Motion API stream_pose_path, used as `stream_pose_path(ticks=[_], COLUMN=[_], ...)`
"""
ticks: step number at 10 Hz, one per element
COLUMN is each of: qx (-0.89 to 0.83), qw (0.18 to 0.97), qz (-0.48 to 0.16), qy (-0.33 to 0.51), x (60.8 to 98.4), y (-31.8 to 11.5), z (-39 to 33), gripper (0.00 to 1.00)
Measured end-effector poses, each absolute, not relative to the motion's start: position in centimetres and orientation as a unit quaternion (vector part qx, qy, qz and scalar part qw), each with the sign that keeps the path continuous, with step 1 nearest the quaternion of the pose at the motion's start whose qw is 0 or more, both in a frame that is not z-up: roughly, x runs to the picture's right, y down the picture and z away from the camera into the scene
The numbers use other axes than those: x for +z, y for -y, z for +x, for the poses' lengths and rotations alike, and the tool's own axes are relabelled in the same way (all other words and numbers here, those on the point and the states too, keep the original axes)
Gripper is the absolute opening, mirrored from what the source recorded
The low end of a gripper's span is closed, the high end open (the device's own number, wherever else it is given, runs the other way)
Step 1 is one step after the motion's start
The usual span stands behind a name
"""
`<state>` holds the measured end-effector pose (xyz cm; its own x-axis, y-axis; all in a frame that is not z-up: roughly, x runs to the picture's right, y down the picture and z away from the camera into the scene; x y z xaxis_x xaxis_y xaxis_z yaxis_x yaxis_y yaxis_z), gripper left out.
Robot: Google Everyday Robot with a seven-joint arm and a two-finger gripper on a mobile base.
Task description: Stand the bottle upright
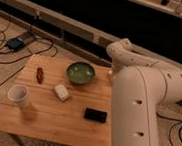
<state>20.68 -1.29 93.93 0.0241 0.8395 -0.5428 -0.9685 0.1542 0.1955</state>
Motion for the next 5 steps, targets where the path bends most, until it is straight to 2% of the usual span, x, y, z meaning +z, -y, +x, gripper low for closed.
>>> stream_pose_path(ticks=[5], qx=[0.615], qw=[0.722], qz=[-0.135], qy=[-0.287], x=[95.7], y=[0.5], z=[20.9], gripper=[0.65])
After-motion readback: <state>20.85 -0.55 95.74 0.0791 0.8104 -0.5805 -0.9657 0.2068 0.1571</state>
